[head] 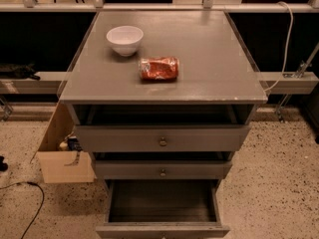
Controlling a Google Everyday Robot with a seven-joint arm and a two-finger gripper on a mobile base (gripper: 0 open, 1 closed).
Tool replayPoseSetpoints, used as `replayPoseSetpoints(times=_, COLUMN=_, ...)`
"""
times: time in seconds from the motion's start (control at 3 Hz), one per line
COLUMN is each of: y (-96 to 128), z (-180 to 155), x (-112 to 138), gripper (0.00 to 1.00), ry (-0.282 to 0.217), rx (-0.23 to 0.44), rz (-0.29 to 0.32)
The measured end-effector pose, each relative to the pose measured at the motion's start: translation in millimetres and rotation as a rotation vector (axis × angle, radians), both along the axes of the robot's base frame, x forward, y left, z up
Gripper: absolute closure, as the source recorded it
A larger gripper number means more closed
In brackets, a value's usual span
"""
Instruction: Close bottom drawer
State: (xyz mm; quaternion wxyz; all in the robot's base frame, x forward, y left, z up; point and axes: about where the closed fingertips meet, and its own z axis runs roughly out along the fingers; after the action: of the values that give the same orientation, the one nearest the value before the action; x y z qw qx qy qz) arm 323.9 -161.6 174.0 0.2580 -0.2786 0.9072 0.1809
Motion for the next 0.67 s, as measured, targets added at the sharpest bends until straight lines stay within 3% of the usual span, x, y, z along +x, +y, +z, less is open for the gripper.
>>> replayPoseSetpoints(times=0.67, y=14.5, z=-26.7, x=51.1, gripper=1.0, ry=-0.021, rx=-0.077, rz=0.007)
